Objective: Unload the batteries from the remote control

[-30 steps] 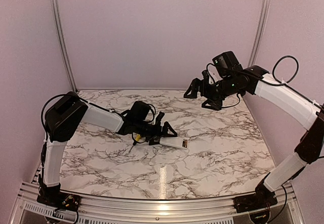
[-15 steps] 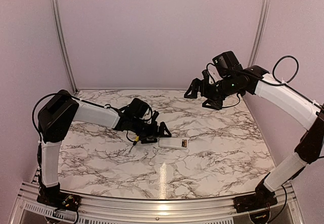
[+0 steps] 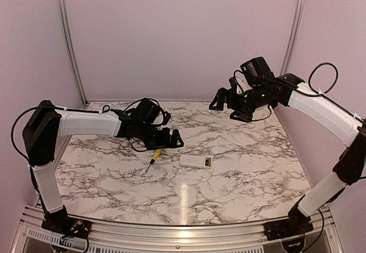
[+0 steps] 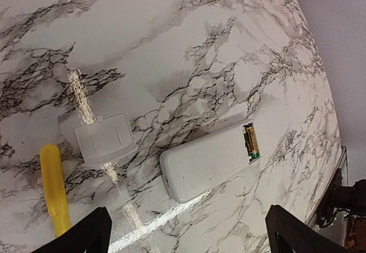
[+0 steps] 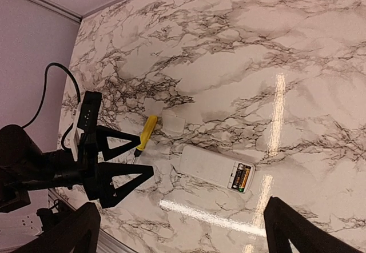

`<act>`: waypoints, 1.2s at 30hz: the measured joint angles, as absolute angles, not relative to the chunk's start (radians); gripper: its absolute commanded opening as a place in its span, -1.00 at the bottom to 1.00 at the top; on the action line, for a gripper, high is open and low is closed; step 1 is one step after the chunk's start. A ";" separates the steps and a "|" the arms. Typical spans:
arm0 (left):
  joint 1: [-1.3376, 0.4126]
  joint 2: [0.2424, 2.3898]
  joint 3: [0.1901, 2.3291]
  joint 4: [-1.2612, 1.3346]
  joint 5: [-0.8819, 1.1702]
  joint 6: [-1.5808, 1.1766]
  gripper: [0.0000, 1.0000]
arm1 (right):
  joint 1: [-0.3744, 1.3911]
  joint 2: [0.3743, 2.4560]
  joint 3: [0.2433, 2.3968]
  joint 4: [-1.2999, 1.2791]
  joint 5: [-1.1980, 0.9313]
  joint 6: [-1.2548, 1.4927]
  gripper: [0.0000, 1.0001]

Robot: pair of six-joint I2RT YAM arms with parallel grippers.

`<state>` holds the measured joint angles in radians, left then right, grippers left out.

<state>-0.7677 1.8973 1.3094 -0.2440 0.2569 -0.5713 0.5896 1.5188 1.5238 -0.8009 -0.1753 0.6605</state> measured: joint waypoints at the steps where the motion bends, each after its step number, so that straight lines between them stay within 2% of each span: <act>1: -0.768 1.882 1.309 -0.258 0.236 -0.558 0.98 | 0.590 1.519 1.524 -0.801 -0.173 0.658 0.97; 16: -0.766 1.663 1.388 -0.456 -0.266 -0.395 0.98 | 0.590 1.519 1.540 -0.785 -0.154 0.652 0.97; 19: -0.759 1.617 1.382 -0.447 -0.303 -0.376 0.98 | 0.590 1.519 1.541 -0.777 -0.150 0.652 0.97; 25: -0.728 1.584 1.320 -0.426 -0.213 -0.324 0.93 | 0.590 1.519 1.541 -0.770 -0.146 0.653 0.97; 36: -0.714 1.592 1.124 -0.404 0.118 -0.214 0.50 | 0.590 1.519 1.541 -0.771 -0.128 0.650 0.97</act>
<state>-0.7139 1.5925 1.1236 -0.4042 0.1181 -0.2142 0.5896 1.5188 1.5406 -0.7712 -0.1284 0.6498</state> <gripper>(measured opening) 0.794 0.985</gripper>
